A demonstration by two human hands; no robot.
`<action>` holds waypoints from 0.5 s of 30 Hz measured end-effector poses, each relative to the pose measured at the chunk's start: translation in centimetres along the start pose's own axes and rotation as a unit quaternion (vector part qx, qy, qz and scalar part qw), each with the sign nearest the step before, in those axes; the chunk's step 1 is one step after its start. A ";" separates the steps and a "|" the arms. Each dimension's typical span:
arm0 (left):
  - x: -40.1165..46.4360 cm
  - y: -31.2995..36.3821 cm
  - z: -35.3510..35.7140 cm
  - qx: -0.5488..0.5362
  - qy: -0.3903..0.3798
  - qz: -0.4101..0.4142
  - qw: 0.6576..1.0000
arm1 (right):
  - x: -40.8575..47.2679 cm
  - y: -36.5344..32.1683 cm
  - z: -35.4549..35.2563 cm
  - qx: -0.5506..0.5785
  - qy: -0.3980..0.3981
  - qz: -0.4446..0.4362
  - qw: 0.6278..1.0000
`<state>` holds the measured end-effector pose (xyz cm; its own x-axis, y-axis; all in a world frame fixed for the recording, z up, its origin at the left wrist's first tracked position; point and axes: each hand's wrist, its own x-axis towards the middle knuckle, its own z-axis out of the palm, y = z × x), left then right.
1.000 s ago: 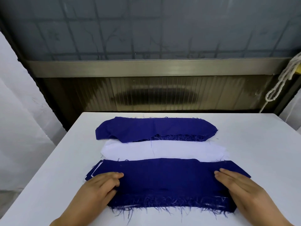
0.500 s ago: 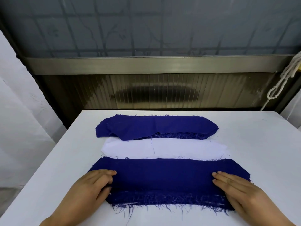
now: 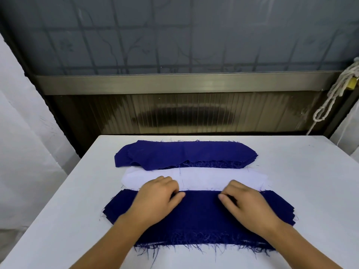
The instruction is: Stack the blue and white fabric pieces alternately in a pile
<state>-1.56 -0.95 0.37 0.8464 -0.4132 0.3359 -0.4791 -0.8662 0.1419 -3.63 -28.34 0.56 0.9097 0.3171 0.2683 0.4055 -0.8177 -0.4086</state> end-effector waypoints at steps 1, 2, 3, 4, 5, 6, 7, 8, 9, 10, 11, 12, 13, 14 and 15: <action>0.5 0.5 0.9 -0.002 -0.002 -0.013 1.000 | 0.6 -0.2 0.6 0.002 -0.008 0.015 1.000; 0.7 0.8 1.7 0.000 -0.002 -0.026 1.000 | 1.0 -0.2 1.2 -0.001 -0.012 0.027 1.000; 0.6 0.8 2.3 0.000 0.001 -0.041 0.999 | 1.1 0.0 1.5 -0.007 -0.016 0.038 0.999; 0.3 0.7 2.7 -0.009 0.009 -0.054 0.998 | 1.0 0.4 1.6 -0.014 -0.018 0.053 0.998; -0.1 0.3 2.9 -0.024 0.019 -0.063 0.998 | 0.8 0.9 1.6 -0.024 -0.017 0.068 0.997; -0.5 -0.1 2.9 -0.036 0.026 -0.067 0.997 | 0.5 1.5 1.4 -0.034 -0.012 0.082 0.996; -0.8 -0.6 3.0 -0.044 0.028 -0.069 0.996 | 0.2 2.2 1.2 -0.044 -0.008 0.093 0.995; -1.2 -1.1 2.9 -0.050 0.025 -0.076 0.996 | 0.0 2.8 0.9 -0.051 -0.006 0.103 0.993; -1.5 -1.6 2.9 -0.057 0.022 -0.088 0.994 | -0.2 3.4 0.7 -0.058 -0.006 0.112 0.992; -1.7 -2.0 2.9 -0.066 0.020 -0.103 0.992 | -0.2 3.8 0.4 -0.069 -0.006 0.119 0.990; -1.7 -2.3 2.8 -0.077 0.022 -0.118 0.990 | -0.2 4.2 0.2 -0.083 -0.010 0.128 0.988; -1.7 -2.5 2.7 -0.081 0.023 -0.131 0.988 | 0.0 4.5 0.0 -0.101 -0.018 0.138 0.985; -1.5 -2.7 2.6 -0.076 0.021 -0.138 0.987 | 0.3 4.8 -0.2 -0.119 -0.030 0.148 0.981; -1.2 -2.9 2.5 -0.063 0.017 -0.138 0.988 | 0.6 4.9 -0.4 -0.132 -0.046 0.158 0.977; -0.8 -3.0 2.5 -0.048 0.010 -0.133 0.990 | 1.1 4.9 -0.6 -0.134 -0.059 0.165 0.975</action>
<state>-0.21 1.29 -2.65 0.9410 -0.1677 0.2940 -0.2609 -0.9127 0.3146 -0.72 -32.28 -0.60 0.9971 0.0556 0.0515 0.0652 -0.9758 -0.2087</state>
